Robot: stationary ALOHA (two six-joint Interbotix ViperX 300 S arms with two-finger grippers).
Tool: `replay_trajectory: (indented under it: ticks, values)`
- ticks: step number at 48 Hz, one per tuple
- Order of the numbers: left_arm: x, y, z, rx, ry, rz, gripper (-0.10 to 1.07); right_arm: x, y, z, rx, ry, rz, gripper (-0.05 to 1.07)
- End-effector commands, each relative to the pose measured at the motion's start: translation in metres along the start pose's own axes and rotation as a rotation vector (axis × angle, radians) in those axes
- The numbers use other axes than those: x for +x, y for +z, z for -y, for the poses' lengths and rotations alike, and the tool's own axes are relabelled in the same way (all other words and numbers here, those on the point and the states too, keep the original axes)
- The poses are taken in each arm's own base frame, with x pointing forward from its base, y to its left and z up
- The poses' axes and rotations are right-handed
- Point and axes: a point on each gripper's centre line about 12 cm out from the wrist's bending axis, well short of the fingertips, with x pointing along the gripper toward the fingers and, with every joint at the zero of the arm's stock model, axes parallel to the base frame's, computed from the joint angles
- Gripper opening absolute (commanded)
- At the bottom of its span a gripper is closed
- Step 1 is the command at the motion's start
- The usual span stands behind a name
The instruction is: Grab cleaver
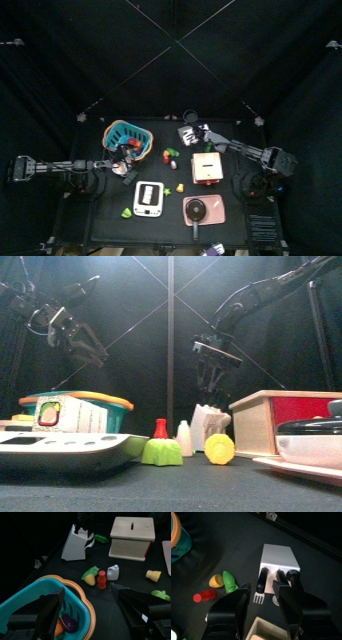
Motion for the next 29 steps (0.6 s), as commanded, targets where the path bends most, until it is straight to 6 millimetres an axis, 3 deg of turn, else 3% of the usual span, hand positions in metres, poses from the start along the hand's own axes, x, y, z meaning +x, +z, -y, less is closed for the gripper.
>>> replay_trajectory:
  ticks: [1,7,22,29]
  values:
    - [0.0003,0.0057,-0.0017,-0.002,0.008,0.014,1.03,-0.0062,0.0077,-0.0004,0.008,0.016,0.032,0.77]
    - [0.0003,0.0057,-0.0017,-0.002,0.008,0.014,1.03,-0.0022,0.0076,-0.0009,0.006,0.015,0.03,0.76]
    - [0.0003,0.0057,-0.0015,-0.002,0.006,0.014,1.03,0.0028,0.0104,0.0004,0.007,0.006,0.029,0.56]
    - [0.0,0.0054,-0.0021,-0.003,0.009,0.014,1.03,0.0029,0.0108,0.0011,0.006,0.004,0.03,0.53]
